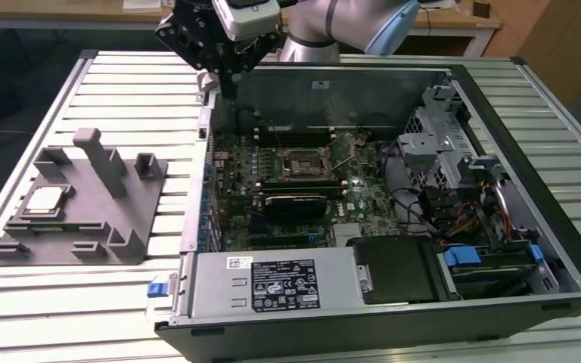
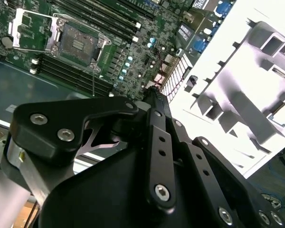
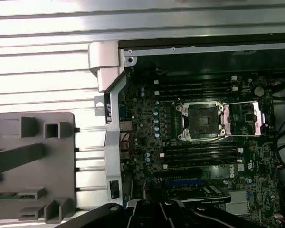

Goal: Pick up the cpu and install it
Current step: 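Reach for the cpu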

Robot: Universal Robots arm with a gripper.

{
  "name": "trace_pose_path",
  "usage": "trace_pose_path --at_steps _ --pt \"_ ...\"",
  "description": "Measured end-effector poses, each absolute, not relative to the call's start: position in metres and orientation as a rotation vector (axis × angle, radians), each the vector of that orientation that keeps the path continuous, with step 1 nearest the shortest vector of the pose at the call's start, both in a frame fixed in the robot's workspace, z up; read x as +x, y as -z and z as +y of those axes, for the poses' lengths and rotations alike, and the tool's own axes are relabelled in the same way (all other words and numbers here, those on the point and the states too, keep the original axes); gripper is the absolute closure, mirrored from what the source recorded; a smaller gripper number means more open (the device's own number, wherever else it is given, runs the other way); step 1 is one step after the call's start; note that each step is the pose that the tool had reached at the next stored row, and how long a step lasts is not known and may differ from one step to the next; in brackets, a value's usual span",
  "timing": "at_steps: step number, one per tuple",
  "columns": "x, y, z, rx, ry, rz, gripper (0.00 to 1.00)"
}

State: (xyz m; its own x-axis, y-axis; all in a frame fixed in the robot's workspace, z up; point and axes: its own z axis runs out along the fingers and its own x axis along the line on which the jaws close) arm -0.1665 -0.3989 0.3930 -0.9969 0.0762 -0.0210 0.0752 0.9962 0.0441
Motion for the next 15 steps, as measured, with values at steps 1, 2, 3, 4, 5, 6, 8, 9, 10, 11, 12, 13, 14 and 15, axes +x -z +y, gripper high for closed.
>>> trace_pose_path --at_steps 1,2,3,4,5,6,8,9,10,11,12,13,14,15 --pt "-0.168 -0.393 -0.399 0.118 -0.067 3.116 0.89" --pt "-0.169 -0.393 -0.399 0.118 -0.068 3.116 0.89" --pt "-0.170 -0.393 -0.399 0.118 -0.068 3.116 0.89" --pt "-0.171 -0.393 -0.399 0.118 -0.067 3.116 0.89" --pt "-0.172 -0.393 -0.399 0.118 -0.067 3.116 0.89" --pt "-0.173 -0.393 -0.399 0.118 -0.068 3.116 0.89" --pt "-0.175 -0.393 -0.399 0.118 -0.067 3.116 0.89" --pt "-0.176 -0.393 -0.399 0.118 -0.067 3.116 0.89" --pt "-0.177 -0.393 -0.399 0.118 -0.067 3.116 0.89" --pt "-0.178 -0.393 -0.399 0.118 -0.068 3.116 0.89" --pt "-0.179 -0.393 -0.399 0.118 -0.068 3.116 0.89" --pt "-0.179 -0.393 -0.399 0.118 -0.068 3.116 0.89" --pt "-0.180 -0.393 -0.399 0.118 -0.068 3.116 0.89" --pt "-0.181 -0.393 -0.399 0.118 -0.068 3.116 0.89"
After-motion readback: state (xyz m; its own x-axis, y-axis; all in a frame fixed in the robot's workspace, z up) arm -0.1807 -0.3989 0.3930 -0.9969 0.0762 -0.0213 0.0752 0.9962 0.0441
